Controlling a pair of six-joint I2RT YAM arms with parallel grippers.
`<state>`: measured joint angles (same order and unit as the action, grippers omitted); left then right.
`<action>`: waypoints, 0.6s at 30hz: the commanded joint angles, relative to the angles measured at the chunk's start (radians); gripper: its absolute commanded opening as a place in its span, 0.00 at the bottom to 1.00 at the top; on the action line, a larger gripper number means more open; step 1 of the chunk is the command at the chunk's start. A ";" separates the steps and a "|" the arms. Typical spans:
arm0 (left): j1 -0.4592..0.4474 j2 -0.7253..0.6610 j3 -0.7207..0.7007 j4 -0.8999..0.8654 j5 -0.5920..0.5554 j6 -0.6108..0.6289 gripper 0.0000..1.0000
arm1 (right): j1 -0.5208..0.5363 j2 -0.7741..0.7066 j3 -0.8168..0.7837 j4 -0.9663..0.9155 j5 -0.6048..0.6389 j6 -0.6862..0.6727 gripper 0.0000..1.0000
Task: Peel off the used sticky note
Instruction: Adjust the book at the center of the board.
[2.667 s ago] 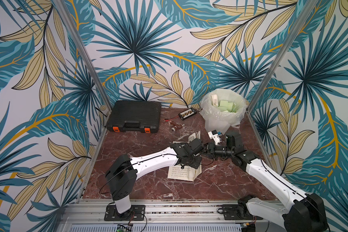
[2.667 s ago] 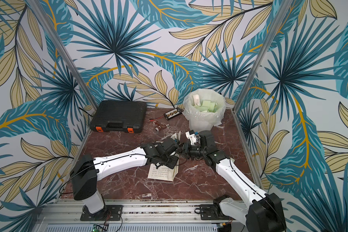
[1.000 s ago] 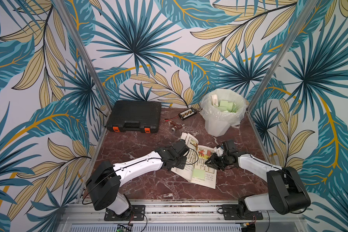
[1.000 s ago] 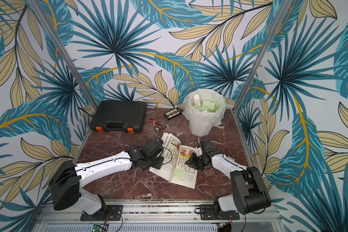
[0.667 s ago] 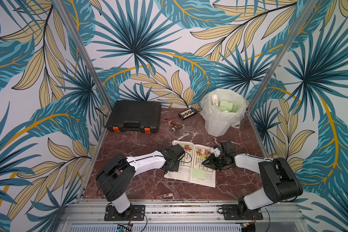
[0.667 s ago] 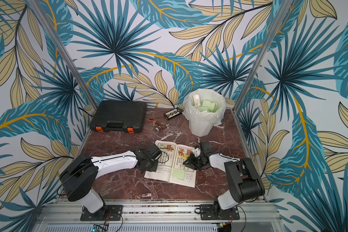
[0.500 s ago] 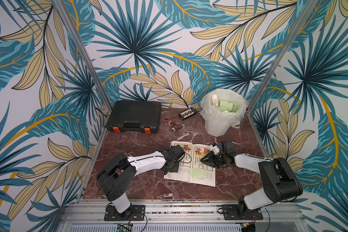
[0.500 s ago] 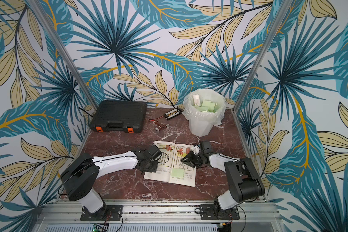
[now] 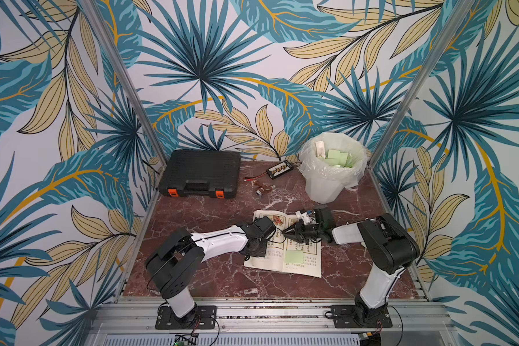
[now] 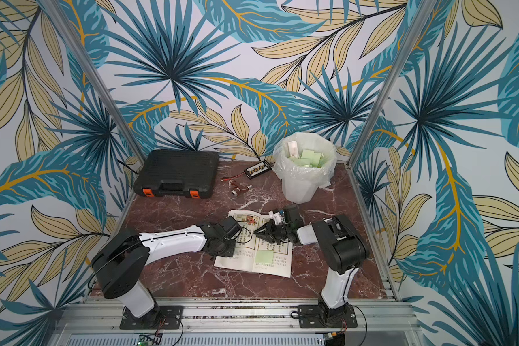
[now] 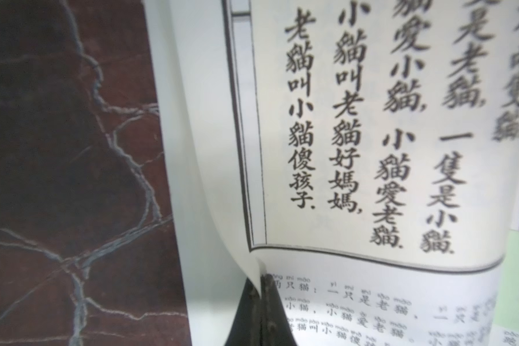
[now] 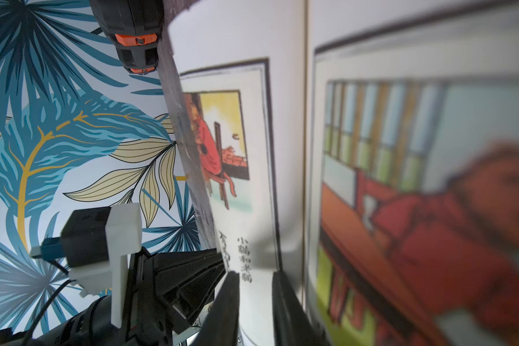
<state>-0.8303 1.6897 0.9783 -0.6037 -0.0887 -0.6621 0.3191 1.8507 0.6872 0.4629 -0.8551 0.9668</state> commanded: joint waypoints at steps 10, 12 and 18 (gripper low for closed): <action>0.009 -0.086 -0.070 0.001 0.014 0.005 0.31 | 0.031 0.147 0.066 -0.181 0.121 -0.171 0.12; 0.017 -0.145 -0.068 -0.014 0.035 0.016 0.41 | 0.032 0.162 0.067 -0.207 0.144 -0.194 0.11; 0.068 -0.338 -0.014 -0.005 0.175 0.074 0.53 | 0.033 0.196 0.047 -0.193 0.186 -0.213 0.10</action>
<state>-0.7864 1.4212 0.9302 -0.6239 -0.0059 -0.6254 0.3393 1.9533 0.7773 0.4225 -0.8505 0.7986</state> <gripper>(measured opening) 0.525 0.099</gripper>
